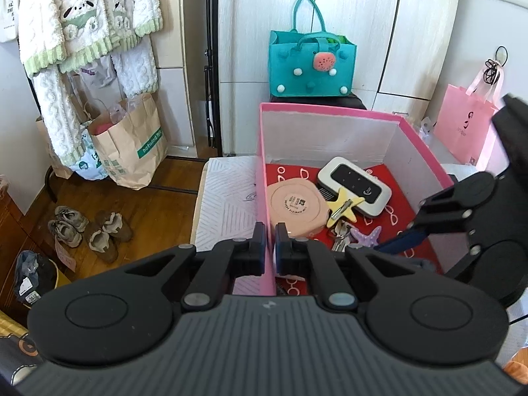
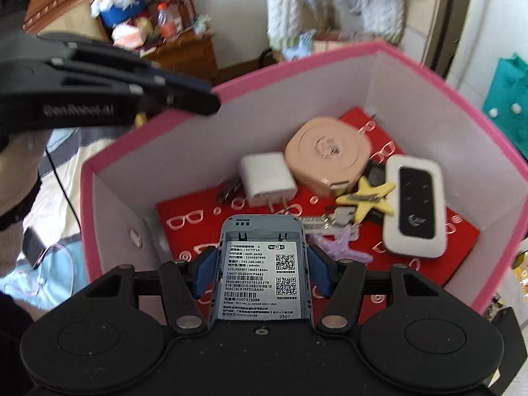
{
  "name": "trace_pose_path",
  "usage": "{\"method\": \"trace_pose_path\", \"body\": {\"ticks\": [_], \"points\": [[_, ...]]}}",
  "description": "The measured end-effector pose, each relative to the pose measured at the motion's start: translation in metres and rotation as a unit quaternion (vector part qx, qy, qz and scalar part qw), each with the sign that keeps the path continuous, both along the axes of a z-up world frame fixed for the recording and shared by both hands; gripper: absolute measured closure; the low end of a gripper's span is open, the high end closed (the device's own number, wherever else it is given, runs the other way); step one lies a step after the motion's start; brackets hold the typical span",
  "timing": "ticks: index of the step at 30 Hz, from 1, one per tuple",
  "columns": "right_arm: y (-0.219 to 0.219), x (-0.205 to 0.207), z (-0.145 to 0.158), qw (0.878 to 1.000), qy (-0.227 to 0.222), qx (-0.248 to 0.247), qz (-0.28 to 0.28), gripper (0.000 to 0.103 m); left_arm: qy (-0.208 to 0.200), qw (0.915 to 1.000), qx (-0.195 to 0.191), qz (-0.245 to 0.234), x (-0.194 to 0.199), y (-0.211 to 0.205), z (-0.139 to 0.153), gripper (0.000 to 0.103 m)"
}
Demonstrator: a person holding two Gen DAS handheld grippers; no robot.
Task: Organize rigid objects
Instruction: 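Carry the grey router into the pink box and open the right tool, then move the right tool to the beige plastic adapter and grasp it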
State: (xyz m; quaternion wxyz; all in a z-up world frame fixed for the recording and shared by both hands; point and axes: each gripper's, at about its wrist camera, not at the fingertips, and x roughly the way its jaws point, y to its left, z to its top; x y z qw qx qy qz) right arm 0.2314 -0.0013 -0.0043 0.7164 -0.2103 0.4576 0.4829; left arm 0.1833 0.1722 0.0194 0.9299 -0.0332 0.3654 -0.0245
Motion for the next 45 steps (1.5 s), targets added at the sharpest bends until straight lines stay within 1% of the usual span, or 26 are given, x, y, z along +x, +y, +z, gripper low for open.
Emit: {"method": "trace_pose_path", "body": {"ticks": [2,5,7,9,11,14,16,18,20,22,25,29,33,35,38,40,43,44,45], "points": [[-0.002,0.001,0.001,1.000,0.004,-0.003,0.006,0.039,-0.002,1.0000,0.006,-0.001,0.000,-0.001,0.001,0.098],[-0.012,0.003,0.008,0.999,-0.027,0.008,-0.018,0.038,-0.001,1.0000,0.009,-0.002,0.001,-0.002,0.000,0.098],[-0.027,0.003,0.020,0.997,-0.050,0.033,-0.042,0.038,0.000,0.9999,0.011,-0.002,0.002,-0.003,0.000,0.098],[-0.046,0.003,0.034,0.994,-0.063,0.070,-0.059,0.038,0.000,0.9999,0.014,-0.003,0.002,-0.005,-0.001,0.098],[-0.067,0.001,0.047,0.987,-0.085,0.110,-0.077,0.038,0.001,0.9999,0.016,-0.004,0.002,-0.005,0.000,0.098],[-0.099,-0.003,0.064,0.973,-0.136,0.153,-0.111,0.033,0.003,0.9999,0.016,-0.005,0.001,-0.005,-0.001,0.097],[-0.119,-0.003,0.069,0.963,-0.163,0.165,-0.135,0.033,0.002,0.9999,0.016,-0.006,0.001,-0.004,-0.002,0.097],[-0.140,0.001,0.067,0.956,-0.172,0.170,-0.168,0.033,0.004,0.9998,0.016,-0.007,0.001,-0.004,-0.002,0.097],[-0.159,0.006,0.062,0.949,-0.163,0.177,-0.203,0.033,0.005,0.9998,0.019,-0.009,0.001,-0.004,-0.002,0.097],[-0.173,0.012,0.050,0.943,-0.146,0.179,-0.238,0.033,0.006,0.9997,0.019,-0.010,0.001,-0.004,-0.003,0.097],[-0.186,0.016,0.023,0.931,-0.137,0.174,-0.292,0.033,0.010,0.9997,0.021,-0.011,0.000,-0.004,-0.005,0.098],[-0.191,0.019,-0.017,0.914,-0.134,0.148,-0.353,0.033,0.013,0.9996,0.021,-0.012,-0.002,-0.005,-0.006,0.098],[-0.195,0.018,-0.044,0.910,-0.123,0.135,-0.371,0.033,0.014,0.9996,0.022,-0.012,-0.002,-0.005,-0.006,0.098],[-0.192,0.020,-0.052,0.909,-0.131,0.119,-0.376,0.033,0.013,0.9996,0.023,-0.012,-0.003,-0.005,-0.006,0.098],[-0.188,0.024,-0.058,0.910,-0.147,0.101,-0.374,0.032,0.012,0.9996,0.022,-0.011,-0.004,-0.004,-0.006,0.098],[-0.187,0.025,-0.063,0.911,-0.153,0.104,-0.368,0.033,0.013,0.9996,0.022,-0.011,-0.004,-0.005,-0.006,0.098],[-0.186,0.029,-0.069,0.908,-0.155,0.106,-0.374,0.033,0.013,0.9996,0.023,-0.011,-0.004,-0.005,-0.006,0.098],[-0.186,0.029,-0.071,0.907,-0.158,0.106,-0.376,0.035,0.013,0.9996,0.023,-0.011,-0.004,-0.005,-0.006,0.098],[-0.185,0.028,-0.072,0.906,-0.162,0.104,-0.377,0.040,0.013,0.9996,0.023,-0.011,-0.004,-0.005,-0.006,0.098]]}}
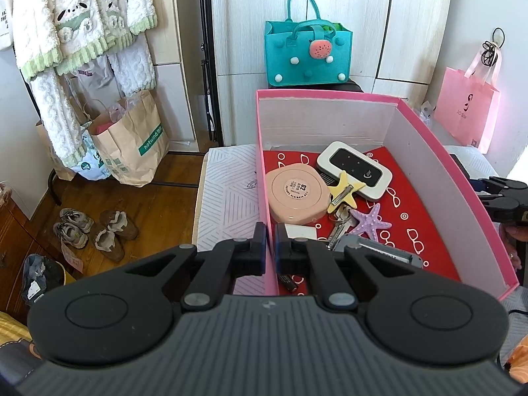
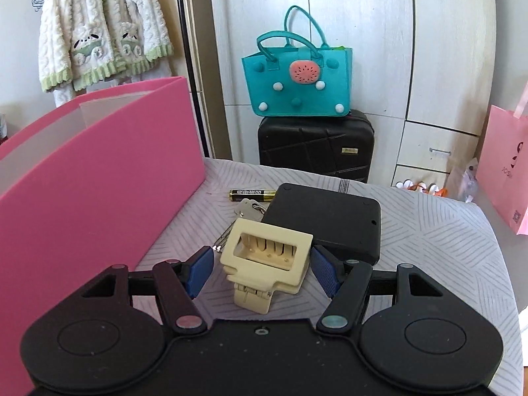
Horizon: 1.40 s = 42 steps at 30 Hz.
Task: Organize rigid objects
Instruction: 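Move the right tool to the beige plastic adapter and grasp it, then carry the beige adapter into the pink box and release it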
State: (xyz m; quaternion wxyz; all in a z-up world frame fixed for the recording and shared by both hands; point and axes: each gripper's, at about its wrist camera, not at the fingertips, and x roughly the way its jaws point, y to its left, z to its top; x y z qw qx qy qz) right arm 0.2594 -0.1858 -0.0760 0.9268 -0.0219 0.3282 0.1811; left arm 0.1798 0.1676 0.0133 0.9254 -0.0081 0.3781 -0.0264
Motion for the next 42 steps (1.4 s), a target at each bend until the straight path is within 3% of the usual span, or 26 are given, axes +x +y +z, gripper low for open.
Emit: {"method": "trace_pose_path", "body": {"ticks": [9,17,20,23,27,32,38,42], "points": [[0.000,-0.031,0.033,0.999,-0.044,0.024,0.021,0.041,-0.001,1.0000,0.001,0.000,-0.001,0.001,-0.001,0.098],[0.014,-0.069,0.107,0.985,-0.099,0.092,0.110,0.040,-0.001,1.0000,0.001,0.000,-0.001,0.001,-0.001,0.099],[0.032,-0.077,0.124,0.978,-0.102,0.095,0.157,0.040,-0.001,1.0000,0.002,-0.001,-0.001,0.001,0.000,0.099],[0.057,-0.078,0.128,0.973,-0.089,0.067,0.200,0.040,0.000,1.0000,0.004,-0.004,-0.001,0.001,0.001,0.099],[0.094,-0.079,0.117,0.970,-0.082,-0.020,0.228,0.040,0.000,1.0000,0.007,-0.005,-0.001,0.000,0.002,0.099],[0.122,-0.074,0.107,0.958,-0.070,-0.101,0.261,0.040,0.000,0.9998,0.020,-0.008,-0.001,-0.006,0.003,0.099],[0.134,-0.063,0.099,0.953,-0.055,-0.136,0.265,0.040,0.004,0.9994,0.034,-0.010,-0.002,-0.011,0.002,0.099],[0.126,-0.064,0.103,0.959,-0.092,-0.127,0.238,0.033,0.006,0.9993,0.037,-0.006,-0.002,-0.013,0.002,0.099]]}}
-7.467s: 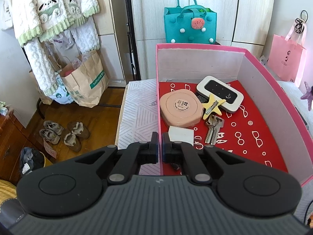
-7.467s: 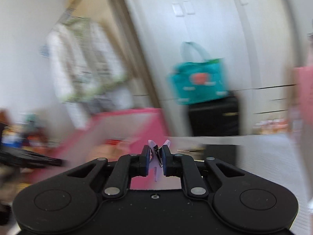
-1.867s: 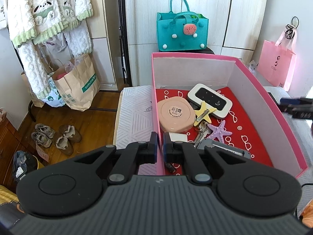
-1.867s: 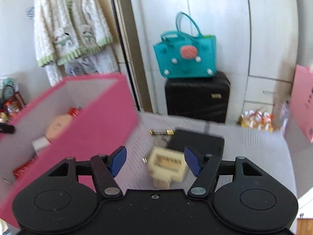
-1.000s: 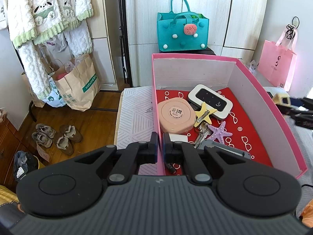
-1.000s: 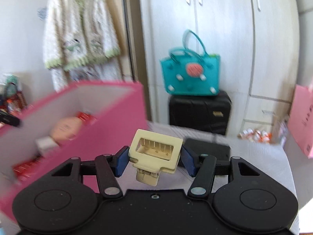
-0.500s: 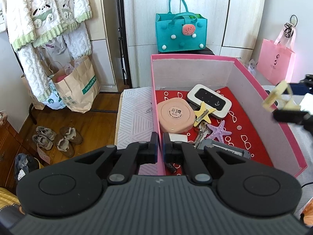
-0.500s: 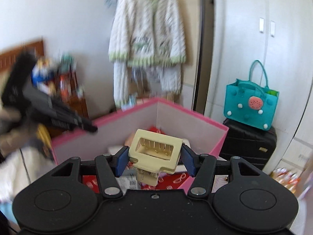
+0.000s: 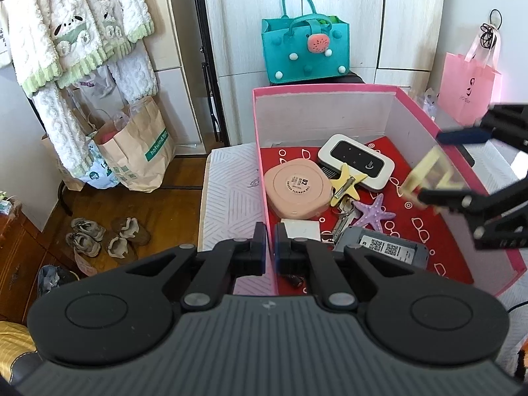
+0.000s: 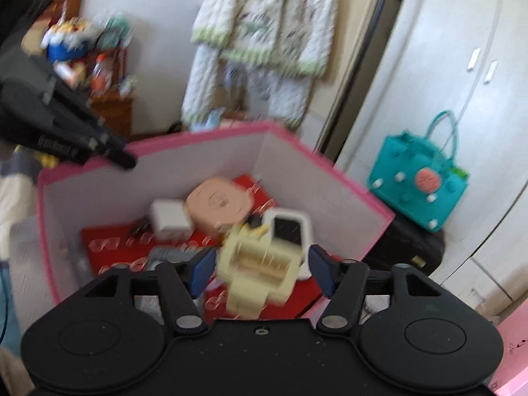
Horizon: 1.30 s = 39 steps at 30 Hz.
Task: Organize rigid objects
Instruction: 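Carry the beige adapter into the pink box and release it, then move the right tool to the black flat case and grasp it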
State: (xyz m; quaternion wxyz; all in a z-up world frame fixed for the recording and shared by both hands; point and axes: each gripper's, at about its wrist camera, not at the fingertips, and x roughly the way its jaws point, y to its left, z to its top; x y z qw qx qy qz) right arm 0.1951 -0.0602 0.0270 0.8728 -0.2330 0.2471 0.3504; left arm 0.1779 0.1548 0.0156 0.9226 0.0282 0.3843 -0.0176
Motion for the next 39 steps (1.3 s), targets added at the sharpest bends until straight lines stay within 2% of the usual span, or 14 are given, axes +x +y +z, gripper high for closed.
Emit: {"method": "trace_pose_path", "body": {"ticks": [6,11,16,24,30,34,36,39], "points": [[-0.044,0.004,0.018,0.993,0.022,0.114,-0.020,0.031,0.002,1.0000,0.001,0.004,0.001,-0.002,0.001,0.098],[-0.086,0.013,0.017,0.986,0.022,0.145,-0.074,0.028,0.002,1.0000,0.000,0.006,0.000,-0.001,0.002,0.098],[-0.131,0.031,0.004,0.975,0.053,0.167,-0.139,0.028,0.002,1.0000,-0.001,0.008,0.000,-0.001,0.002,0.098],[-0.178,0.059,-0.034,0.961,0.102,0.164,-0.198,0.028,0.007,0.9998,-0.002,0.017,-0.001,-0.001,-0.003,0.097],[-0.189,0.085,-0.074,0.946,0.156,0.166,-0.233,0.025,0.010,0.9998,-0.006,0.019,0.000,0.000,-0.002,0.097],[-0.175,0.091,-0.090,0.953,0.135,0.127,-0.239,0.023,0.011,0.9998,-0.005,0.018,0.000,0.000,-0.001,0.097],[-0.171,0.094,-0.094,0.953,0.128,0.129,-0.243,0.014,0.011,0.9998,-0.005,0.018,0.000,0.000,-0.002,0.097],[-0.166,0.097,-0.097,0.949,0.120,0.146,-0.253,0.008,0.010,0.9997,-0.007,0.019,0.000,0.000,-0.001,0.097]]}}
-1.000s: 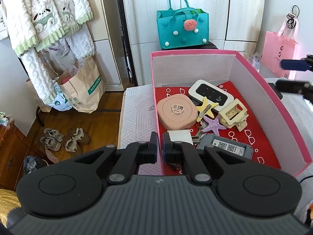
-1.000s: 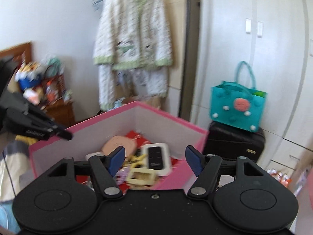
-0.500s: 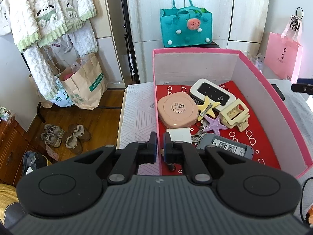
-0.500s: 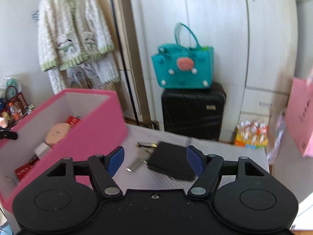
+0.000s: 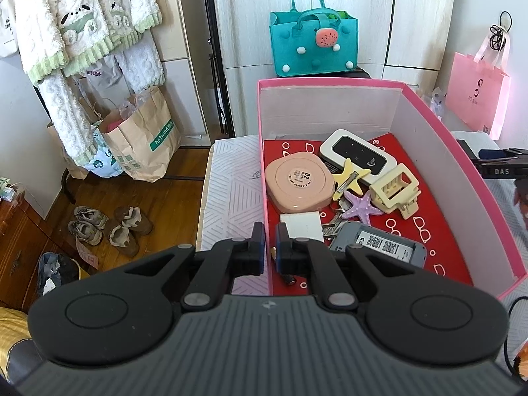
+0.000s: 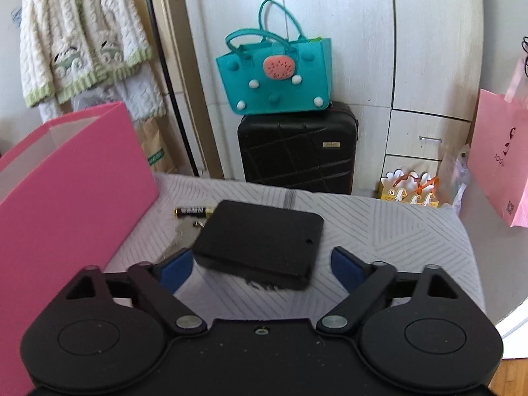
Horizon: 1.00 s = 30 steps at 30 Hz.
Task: Organize rigid objects
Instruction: 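Move the right tool to the black flat case and grasp it, then carry the black case into the pink box and open the right tool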
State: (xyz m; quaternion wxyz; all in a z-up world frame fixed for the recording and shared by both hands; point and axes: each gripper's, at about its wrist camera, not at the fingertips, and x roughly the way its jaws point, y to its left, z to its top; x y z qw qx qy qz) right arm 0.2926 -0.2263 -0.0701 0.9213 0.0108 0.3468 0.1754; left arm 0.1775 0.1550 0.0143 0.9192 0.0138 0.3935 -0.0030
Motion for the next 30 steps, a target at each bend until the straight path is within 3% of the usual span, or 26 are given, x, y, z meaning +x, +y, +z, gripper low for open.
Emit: {"method": "trace_pose_path", "body": {"ticks": [10,14,19,24,30], "points": [[0.018,0.026,-0.008,0.999,0.023,0.007,-0.038,0.002,0.000,1.0000,0.001,-0.001,0.000,0.000,0.000,0.097],[0.025,0.032,-0.012,0.999,0.007,-0.017,-0.043,0.004,0.000,1.0000,0.001,-0.001,0.000,-0.002,0.000,0.097],[0.019,0.031,-0.005,0.998,0.033,-0.027,-0.054,0.006,0.003,0.9999,0.013,-0.005,-0.001,-0.009,-0.002,0.097],[0.009,0.019,-0.001,0.996,0.065,-0.038,-0.041,0.006,0.007,1.0000,0.000,-0.006,0.001,-0.005,-0.002,0.097],[0.005,0.000,-0.003,0.996,0.068,-0.054,-0.026,0.006,0.005,0.9999,-0.005,-0.010,0.000,-0.004,-0.001,0.097]]}}
